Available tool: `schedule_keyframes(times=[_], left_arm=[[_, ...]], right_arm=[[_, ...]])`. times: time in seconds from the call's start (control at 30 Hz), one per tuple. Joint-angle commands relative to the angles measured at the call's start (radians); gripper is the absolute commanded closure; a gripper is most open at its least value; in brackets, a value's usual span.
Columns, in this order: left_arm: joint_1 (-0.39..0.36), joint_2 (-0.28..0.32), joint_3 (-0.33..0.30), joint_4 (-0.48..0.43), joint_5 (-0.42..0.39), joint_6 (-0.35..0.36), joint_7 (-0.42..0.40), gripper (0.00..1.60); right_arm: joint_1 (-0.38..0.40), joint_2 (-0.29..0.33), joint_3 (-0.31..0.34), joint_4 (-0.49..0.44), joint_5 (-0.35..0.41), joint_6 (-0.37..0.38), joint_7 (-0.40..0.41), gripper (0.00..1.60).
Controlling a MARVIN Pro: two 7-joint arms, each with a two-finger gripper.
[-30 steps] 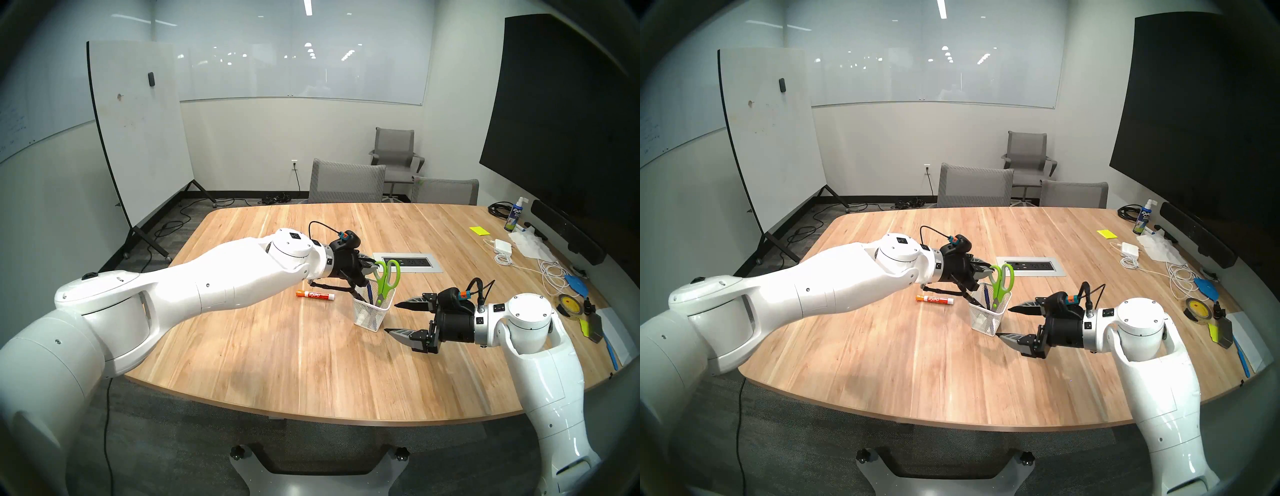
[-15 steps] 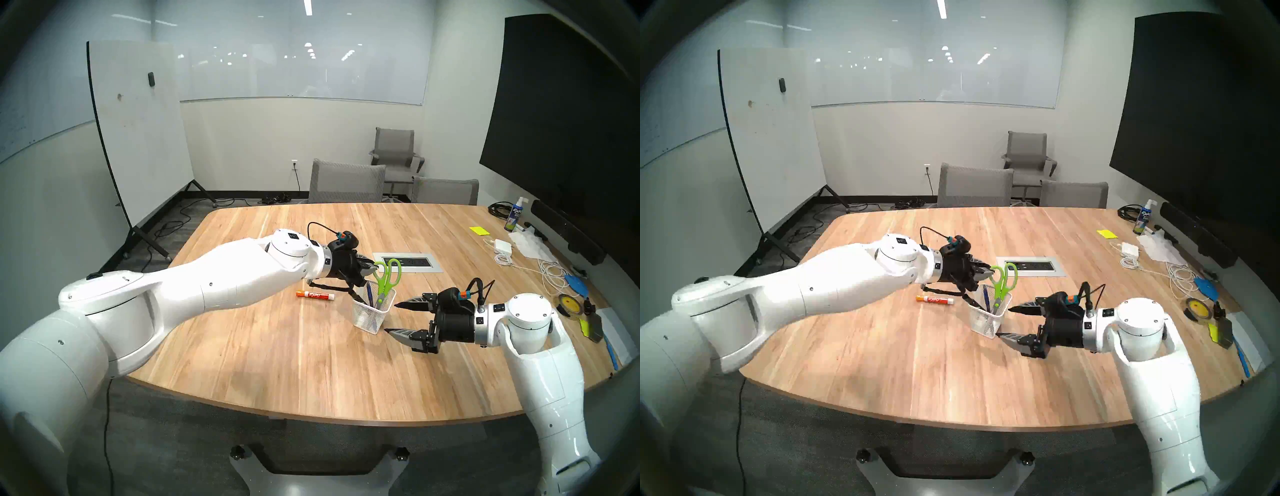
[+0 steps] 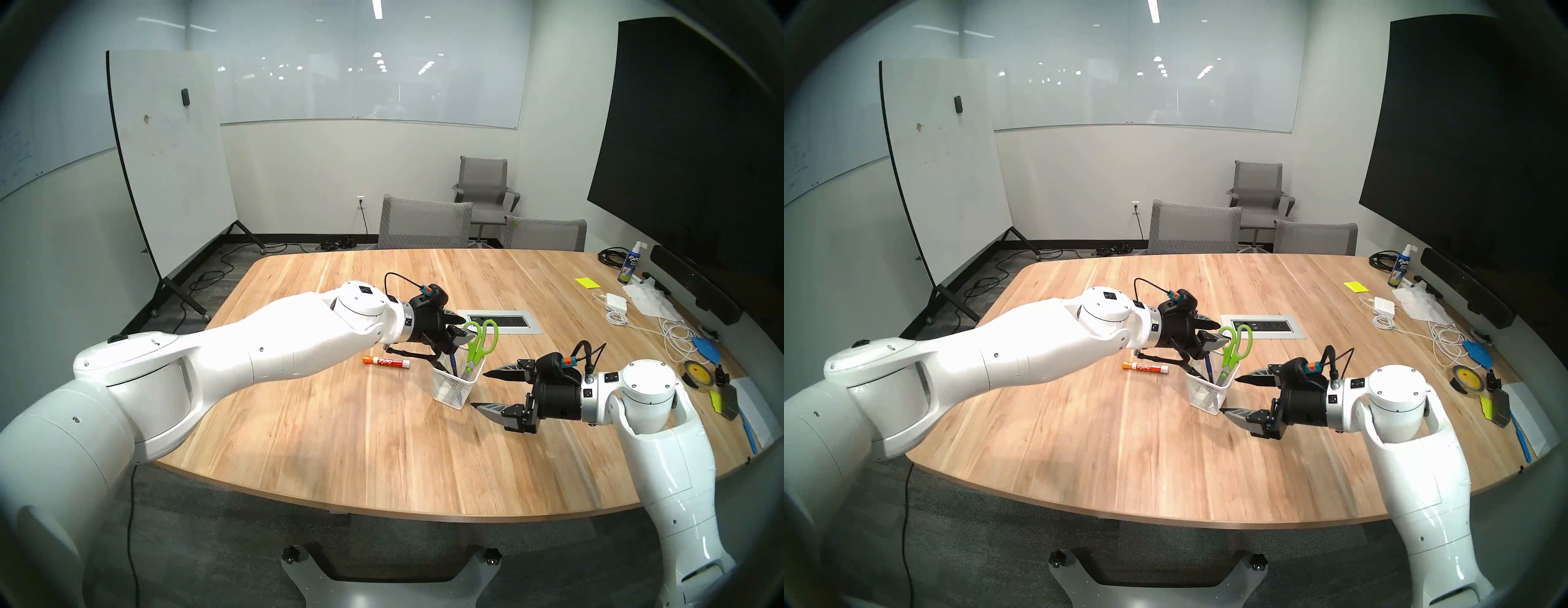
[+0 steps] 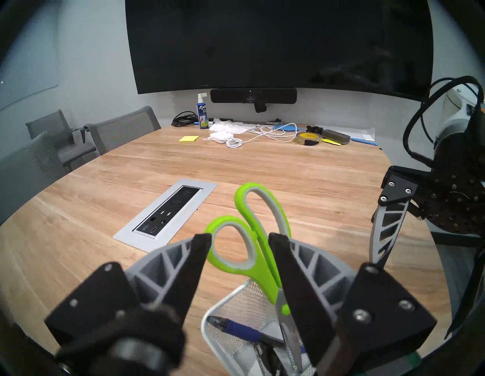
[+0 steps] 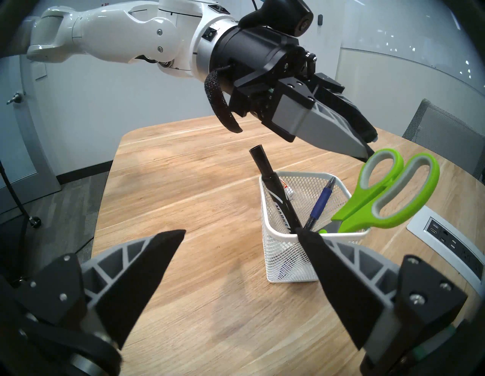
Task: Place the pen, the marker, and the scissors into the pen holder
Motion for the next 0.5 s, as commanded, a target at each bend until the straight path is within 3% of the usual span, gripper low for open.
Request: schedule_keyframes(times=[0.0,0.33,0.37,0.47], left_arm=[[-0.011,0.035,-0.018,-0.091,-0.003,0.005,0.033,0.54],[0.013,0.166,-0.020,-0.268,-0.024,0.000,0.053,0.53],[0.018,0.197,-0.021,-0.319,-0.026,0.009,0.079,0.55],[0.021,0.209,-0.023,-0.317,-0.031,0.000,0.068,0.57]], right_arm=[[0.010,-0.001,0.002,-0.015,0.003,0.002,0.001,0.00],[0.010,-0.001,0.002,-0.014,0.003,0.001,0.001,0.00],[0.010,-0.001,0.002,-0.014,0.003,0.001,0.001,0.00],[0.010,-0.001,0.002,-0.014,0.003,0.001,0.001,0.00]])
